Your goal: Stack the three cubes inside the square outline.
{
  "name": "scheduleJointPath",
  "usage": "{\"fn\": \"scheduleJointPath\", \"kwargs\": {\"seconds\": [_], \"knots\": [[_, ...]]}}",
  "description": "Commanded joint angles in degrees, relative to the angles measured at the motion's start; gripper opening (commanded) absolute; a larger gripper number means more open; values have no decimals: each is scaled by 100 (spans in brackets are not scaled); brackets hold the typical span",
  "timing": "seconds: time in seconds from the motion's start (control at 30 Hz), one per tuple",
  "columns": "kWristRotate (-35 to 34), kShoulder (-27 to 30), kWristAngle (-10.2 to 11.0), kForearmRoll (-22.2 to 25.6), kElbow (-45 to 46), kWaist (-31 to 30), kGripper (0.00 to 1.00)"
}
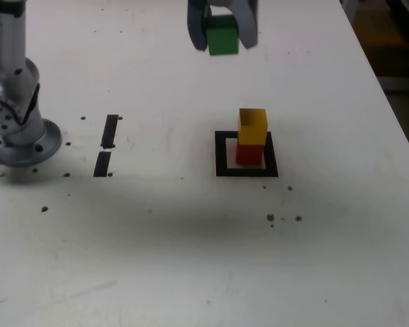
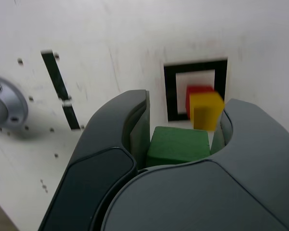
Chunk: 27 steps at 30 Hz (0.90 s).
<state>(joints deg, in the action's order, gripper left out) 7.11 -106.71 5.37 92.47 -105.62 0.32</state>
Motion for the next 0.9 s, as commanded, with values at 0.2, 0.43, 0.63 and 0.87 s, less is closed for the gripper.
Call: {"fn": "scheduleJointPath", "kwargs": {"seconds": [0.2,0.43,0.63,0.87], "knots": [[-776,-746,-91,90,-344,-817,8],[-823,-1051,-13,-9,-303,-836,8],[-830,-1234,145,-94,-318,-757,9],[-852,-1495,261,-225,-305,-686,9]]}}
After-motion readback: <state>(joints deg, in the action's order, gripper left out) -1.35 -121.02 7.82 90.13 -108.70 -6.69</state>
